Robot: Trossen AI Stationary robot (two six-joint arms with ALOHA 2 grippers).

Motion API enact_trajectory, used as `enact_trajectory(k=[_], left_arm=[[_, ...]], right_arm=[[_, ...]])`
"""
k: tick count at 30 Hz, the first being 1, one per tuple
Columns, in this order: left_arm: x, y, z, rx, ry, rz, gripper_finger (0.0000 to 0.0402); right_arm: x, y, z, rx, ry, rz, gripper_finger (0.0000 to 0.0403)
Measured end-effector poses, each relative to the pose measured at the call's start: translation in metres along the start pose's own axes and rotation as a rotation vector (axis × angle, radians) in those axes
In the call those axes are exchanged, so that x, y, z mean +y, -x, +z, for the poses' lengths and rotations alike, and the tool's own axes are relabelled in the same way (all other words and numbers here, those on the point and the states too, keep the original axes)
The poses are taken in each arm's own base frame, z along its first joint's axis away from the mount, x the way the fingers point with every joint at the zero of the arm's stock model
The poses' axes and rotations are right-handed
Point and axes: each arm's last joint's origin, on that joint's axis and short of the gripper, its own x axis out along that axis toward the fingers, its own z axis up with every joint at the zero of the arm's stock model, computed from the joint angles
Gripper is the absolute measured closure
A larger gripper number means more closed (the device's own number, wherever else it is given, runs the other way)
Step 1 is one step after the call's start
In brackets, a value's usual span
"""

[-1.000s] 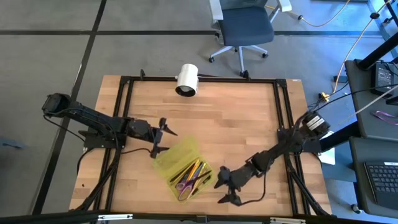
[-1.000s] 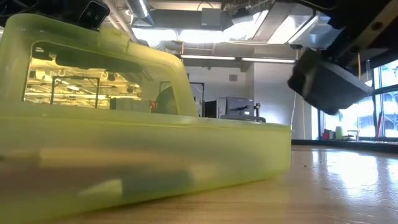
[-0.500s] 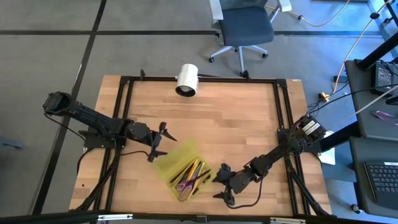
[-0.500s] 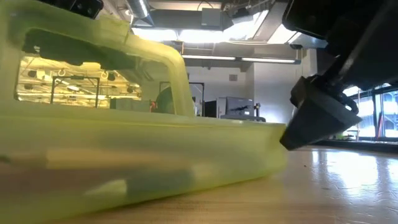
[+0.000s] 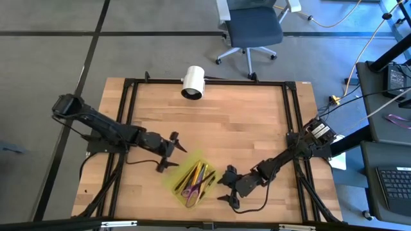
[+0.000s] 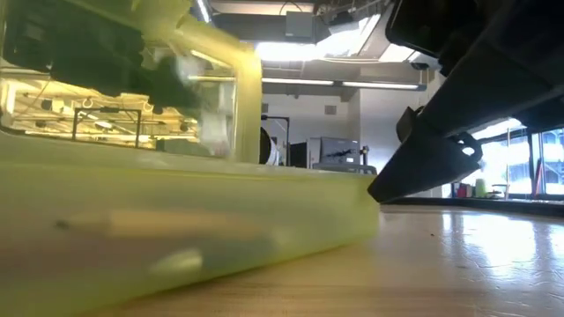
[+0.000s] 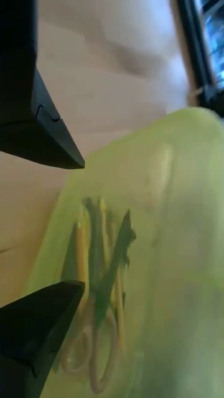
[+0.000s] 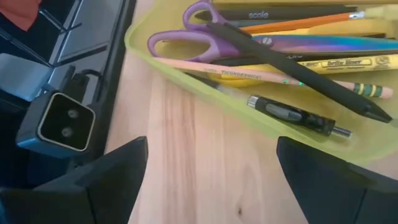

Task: Pick & place school supplies into a supply box
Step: Close the yellow supply box

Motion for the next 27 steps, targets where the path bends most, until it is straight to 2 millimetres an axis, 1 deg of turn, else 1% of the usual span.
enact_trajectory(k=[7,14,17,20,23,27], left_arm=[[-0.002,-0.031,0.011,0.048,0.0,-0.076,0.0101],[-0.006,-0.056,0.015,0.099,0.015,-0.136,0.01],[-0.01,-0.062,0.019,0.126,0.02,-0.149,0.0101],[-0.015,-0.066,0.024,0.151,0.041,-0.16,0.0102],[-0.019,-0.068,0.03,0.158,0.066,-0.17,0.0101],[-0.022,-0.068,0.033,0.162,0.112,-0.173,0.01]], right_arm=[[-0.005,-0.001,0.004,-0.004,0.056,-0.014,0.0043],[-0.015,-0.004,0.007,0.011,0.112,-0.052,0.0043],[-0.022,-0.005,0.008,0.034,0.113,-0.084,0.0043],[-0.029,-0.006,0.011,0.045,0.155,-0.106,0.0043],[-0.035,-0.007,0.016,0.038,0.195,-0.12,0.0043],[-0.042,-0.009,0.023,0.012,0.233,-0.129,0.0043]])
